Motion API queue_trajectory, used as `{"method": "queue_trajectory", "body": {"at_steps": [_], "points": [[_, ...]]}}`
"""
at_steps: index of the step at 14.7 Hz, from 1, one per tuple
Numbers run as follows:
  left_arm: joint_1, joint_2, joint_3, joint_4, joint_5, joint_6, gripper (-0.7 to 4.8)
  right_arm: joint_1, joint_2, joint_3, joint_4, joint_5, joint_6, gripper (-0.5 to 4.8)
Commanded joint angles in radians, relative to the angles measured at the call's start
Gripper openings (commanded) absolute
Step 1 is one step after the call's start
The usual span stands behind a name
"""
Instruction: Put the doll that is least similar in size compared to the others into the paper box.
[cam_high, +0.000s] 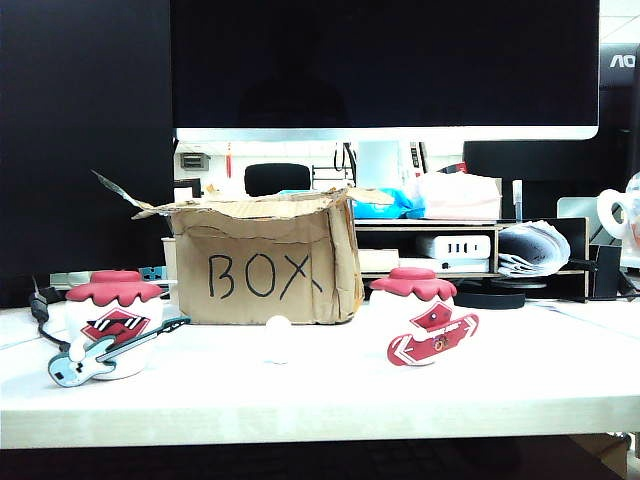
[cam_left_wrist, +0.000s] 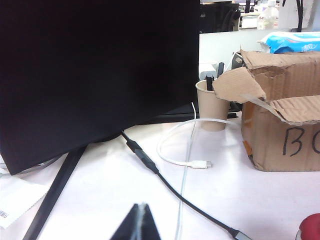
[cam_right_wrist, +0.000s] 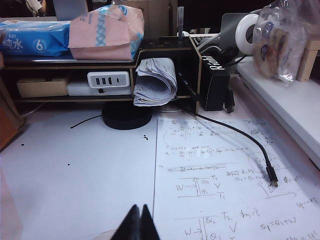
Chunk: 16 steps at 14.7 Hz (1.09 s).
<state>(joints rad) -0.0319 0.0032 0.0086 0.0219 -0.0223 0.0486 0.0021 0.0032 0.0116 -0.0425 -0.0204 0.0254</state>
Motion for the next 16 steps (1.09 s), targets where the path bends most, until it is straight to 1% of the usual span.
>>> {"method": "queue_trajectory", "body": {"at_steps": [1,6,8,9,11,13,14,15,16], "points": [[0.002,0.000,0.001,0.009,0.000,0.000,-0.05,0.001,0.000,-0.006,0.017,-0.001,0.000,-0.05],[0.001,0.000,0.001,0.009,0.000,0.000,-0.05,0.002,0.000,-0.006,0.017,-0.001,0.000,-0.05],[-0.014,0.000,0.001,0.009,-0.001,0.000,-0.05,0.002,0.000,-0.006,0.017,-0.002,0.000,-0.05],[-0.092,0.000,0.001,0.009,-0.003,0.000,-0.05,0.002,0.000,-0.006,0.018,-0.009,0.001,-0.05],[-0.288,0.001,0.001,0.010,-0.003,0.000,-0.05,0.002,0.000,-0.006,0.018,-0.018,0.009,-0.05],[-0.453,0.052,0.001,0.016,0.004,0.000,-0.05,0.002,0.000,-0.006,0.018,-0.069,0.042,-0.05],[-0.513,0.107,0.001,0.019,0.006,0.000,-0.05,0.002,0.000,-0.006,0.018,-0.110,0.089,-0.05],[-0.540,0.184,0.001,0.016,0.035,0.000,-0.05,0.002,0.000,-0.006,0.017,-0.193,0.233,-0.06],[-0.540,0.226,0.001,0.013,0.050,0.000,-0.05,0.003,0.000,-0.006,0.017,-0.254,0.369,-0.05]]}}
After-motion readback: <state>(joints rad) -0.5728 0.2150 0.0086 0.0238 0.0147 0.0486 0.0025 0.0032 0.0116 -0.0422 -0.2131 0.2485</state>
